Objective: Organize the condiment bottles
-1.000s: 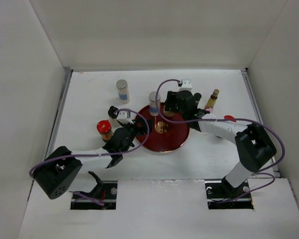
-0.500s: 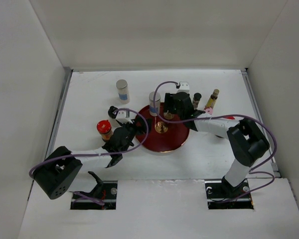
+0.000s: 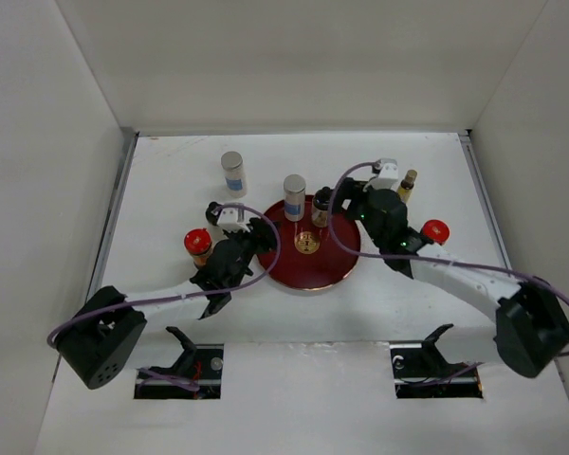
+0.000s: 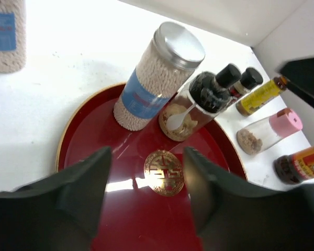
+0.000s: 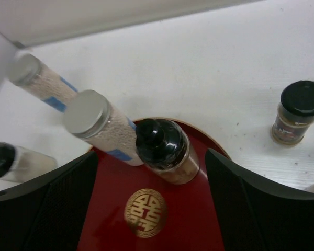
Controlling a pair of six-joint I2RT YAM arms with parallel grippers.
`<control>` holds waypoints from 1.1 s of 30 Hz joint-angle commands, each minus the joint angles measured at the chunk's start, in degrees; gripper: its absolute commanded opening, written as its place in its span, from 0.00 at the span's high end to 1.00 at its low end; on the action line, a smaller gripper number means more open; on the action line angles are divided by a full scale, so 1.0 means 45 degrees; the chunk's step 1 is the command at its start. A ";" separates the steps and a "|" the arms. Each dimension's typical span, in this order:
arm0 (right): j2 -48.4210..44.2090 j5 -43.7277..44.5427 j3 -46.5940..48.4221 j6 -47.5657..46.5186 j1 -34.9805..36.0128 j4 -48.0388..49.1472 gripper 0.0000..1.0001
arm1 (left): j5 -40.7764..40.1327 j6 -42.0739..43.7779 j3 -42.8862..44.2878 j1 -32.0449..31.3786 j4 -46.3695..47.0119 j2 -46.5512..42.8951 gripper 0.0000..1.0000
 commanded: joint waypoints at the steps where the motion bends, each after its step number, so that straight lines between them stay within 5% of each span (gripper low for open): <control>1: -0.1840 -0.0184 -0.1389 0.0682 0.0048 0.1194 0.23 | -0.0909 0.0722 0.1479 -0.0105 -0.0900 -0.0977 0.53; 4: -0.2898 -0.0380 -0.2387 0.1055 0.0048 0.1488 0.58 | -0.1068 0.0821 0.3255 0.0323 -0.3183 -0.0823 0.56; 7: -0.3466 -0.0341 -0.2838 0.0996 -0.0087 0.1606 0.62 | -0.0874 0.0899 0.5422 0.0967 -0.5392 0.0248 0.50; 15: -0.2844 -0.0497 -0.3113 0.1309 -0.0323 0.2035 0.41 | -0.1652 0.1991 0.9078 0.2803 -0.7877 0.2672 0.14; 33: -0.2920 -0.0302 -0.3230 0.1134 -0.0108 0.2524 0.20 | -0.1557 0.3126 1.2869 0.4621 -0.9382 0.6559 0.12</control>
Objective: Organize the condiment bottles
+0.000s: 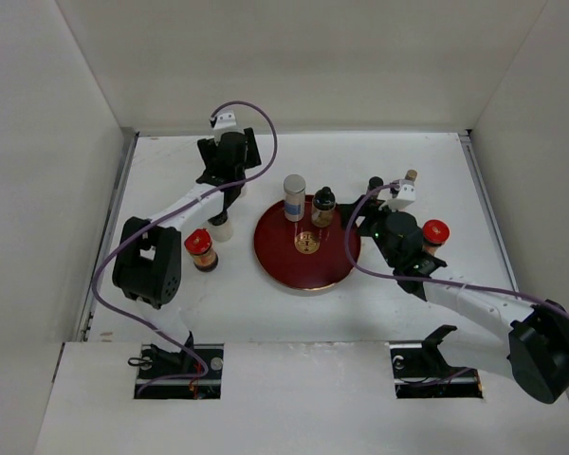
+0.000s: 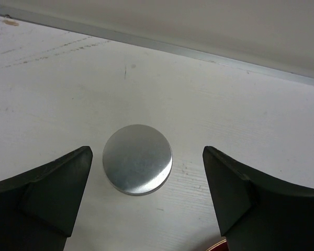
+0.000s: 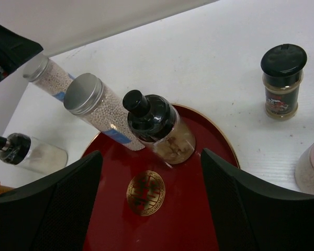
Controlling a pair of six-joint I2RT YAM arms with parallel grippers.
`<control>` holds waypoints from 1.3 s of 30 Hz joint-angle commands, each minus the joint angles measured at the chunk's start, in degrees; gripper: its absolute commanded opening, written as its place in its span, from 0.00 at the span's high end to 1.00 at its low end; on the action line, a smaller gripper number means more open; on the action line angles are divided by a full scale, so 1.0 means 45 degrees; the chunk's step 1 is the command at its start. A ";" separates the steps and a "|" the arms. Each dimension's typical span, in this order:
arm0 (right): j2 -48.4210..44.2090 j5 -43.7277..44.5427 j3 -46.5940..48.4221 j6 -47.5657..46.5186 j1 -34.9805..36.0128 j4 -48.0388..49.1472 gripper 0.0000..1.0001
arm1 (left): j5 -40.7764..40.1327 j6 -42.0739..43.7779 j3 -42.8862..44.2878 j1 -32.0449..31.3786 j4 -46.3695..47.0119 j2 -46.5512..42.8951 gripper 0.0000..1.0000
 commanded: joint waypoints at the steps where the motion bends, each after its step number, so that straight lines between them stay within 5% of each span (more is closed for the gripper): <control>1: -0.0268 -0.0020 0.0024 0.0031 0.0120 0.0887 0.20 | 0.0012 0.0289 0.1013 0.0080 -0.0241 0.0231 0.13; 11: -0.0209 -0.0099 0.0083 0.0051 0.0140 0.0809 0.19 | -0.0436 0.0211 0.0665 0.0216 -0.0184 0.0624 0.20; 18: -0.0150 -0.0021 0.0122 0.0012 0.0140 0.0809 0.19 | -0.0515 0.0387 0.0566 0.0314 -0.0028 0.0585 0.39; 25: -0.0366 -0.0021 0.0024 0.0051 0.0140 0.0809 0.18 | -0.0320 0.0192 0.0390 0.0490 -0.0144 0.0740 0.25; 39: -0.0620 -0.0059 -0.0054 0.0089 0.0140 0.0789 0.18 | 0.0168 0.0230 0.0683 0.0471 -0.0320 0.1190 0.31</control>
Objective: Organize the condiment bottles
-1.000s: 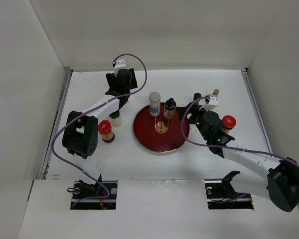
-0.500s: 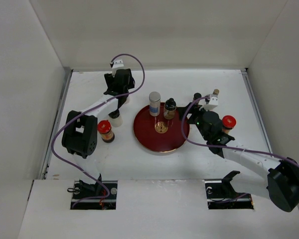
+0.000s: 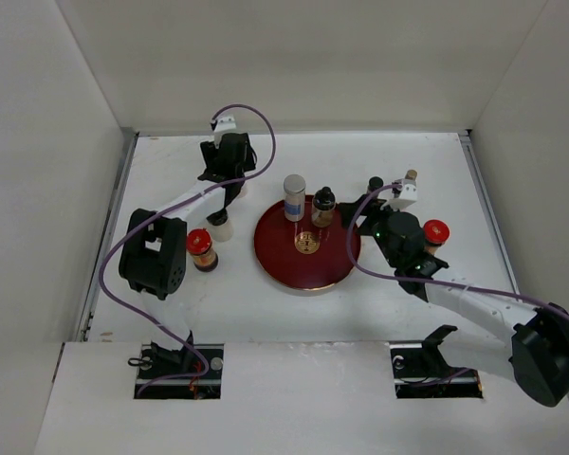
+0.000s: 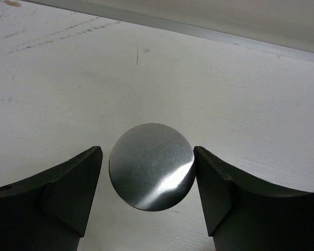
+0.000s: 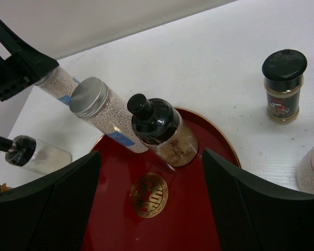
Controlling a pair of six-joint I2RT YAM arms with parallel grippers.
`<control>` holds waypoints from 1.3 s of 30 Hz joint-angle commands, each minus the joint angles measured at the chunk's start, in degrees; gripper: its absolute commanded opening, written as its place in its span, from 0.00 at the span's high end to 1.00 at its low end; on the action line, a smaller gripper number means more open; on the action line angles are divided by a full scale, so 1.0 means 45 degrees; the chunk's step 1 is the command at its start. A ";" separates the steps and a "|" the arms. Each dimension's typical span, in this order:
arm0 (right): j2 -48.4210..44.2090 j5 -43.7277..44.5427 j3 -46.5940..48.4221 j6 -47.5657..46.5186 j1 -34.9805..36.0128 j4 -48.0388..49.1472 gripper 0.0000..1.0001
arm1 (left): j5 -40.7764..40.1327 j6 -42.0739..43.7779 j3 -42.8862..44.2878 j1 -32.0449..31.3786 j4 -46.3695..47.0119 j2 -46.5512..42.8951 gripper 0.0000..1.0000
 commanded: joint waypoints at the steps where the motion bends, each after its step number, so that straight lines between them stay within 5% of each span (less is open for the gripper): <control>1: -0.0396 -0.0098 -0.0054 0.0124 0.0116 0.0746 0.18 | 0.0154 0.0061 0.0169 0.0053 0.0161 0.0146 0.33; 7: -0.0338 -0.0039 -0.0015 0.0026 0.0116 0.0746 0.18 | 0.0115 0.0022 -0.0026 -0.0083 0.0414 -0.0437 0.58; 22: -0.0513 0.0018 -0.0073 0.0046 0.0116 0.0746 0.19 | -0.1155 0.0393 -0.2896 -0.2620 0.1762 -0.5907 0.60; 39: -0.0591 -0.0059 -0.0132 0.0124 0.0018 0.0746 0.18 | -0.0726 -0.0172 -0.4479 -0.5180 0.0999 -0.5949 0.60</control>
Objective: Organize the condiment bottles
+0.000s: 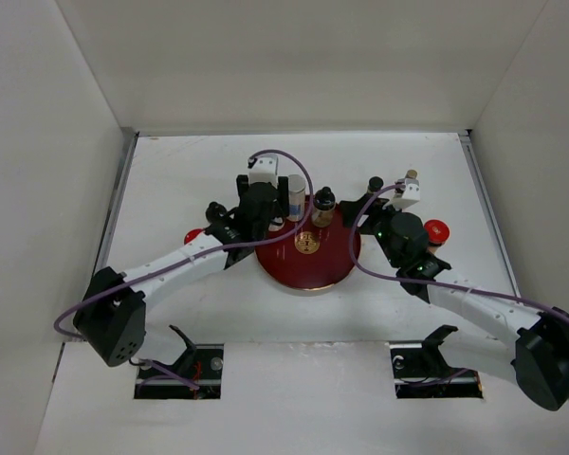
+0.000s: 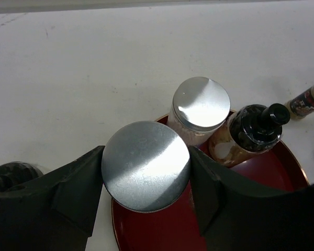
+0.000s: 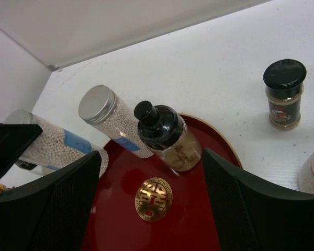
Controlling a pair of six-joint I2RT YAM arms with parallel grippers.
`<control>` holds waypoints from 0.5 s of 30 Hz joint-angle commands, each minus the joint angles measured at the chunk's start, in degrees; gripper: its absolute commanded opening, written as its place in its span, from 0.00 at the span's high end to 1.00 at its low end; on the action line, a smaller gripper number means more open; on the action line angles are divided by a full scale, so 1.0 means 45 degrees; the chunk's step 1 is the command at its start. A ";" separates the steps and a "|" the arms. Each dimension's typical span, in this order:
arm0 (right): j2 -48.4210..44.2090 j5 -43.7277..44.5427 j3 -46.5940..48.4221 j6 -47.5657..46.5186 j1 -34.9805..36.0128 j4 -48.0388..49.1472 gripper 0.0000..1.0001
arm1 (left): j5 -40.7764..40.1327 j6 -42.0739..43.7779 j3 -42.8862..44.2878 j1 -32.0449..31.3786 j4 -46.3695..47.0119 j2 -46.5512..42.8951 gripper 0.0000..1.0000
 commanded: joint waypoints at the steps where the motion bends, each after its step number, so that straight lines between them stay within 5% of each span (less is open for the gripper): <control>1: -0.0256 -0.0016 -0.0127 0.0080 0.0061 0.0668 0.18 | 0.0037 -0.0459 -0.0132 -0.0232 0.1330 0.0050 0.60; 10: -0.0315 0.0024 -0.0186 0.0060 0.0023 0.0668 0.18 | 0.0408 -0.0910 -0.0466 -0.0388 0.1995 0.1222 0.57; 15: -0.0295 0.0023 -0.0166 0.0041 0.0023 0.0649 0.18 | 0.0253 -0.0812 -0.0660 -0.0486 0.2054 0.1068 0.26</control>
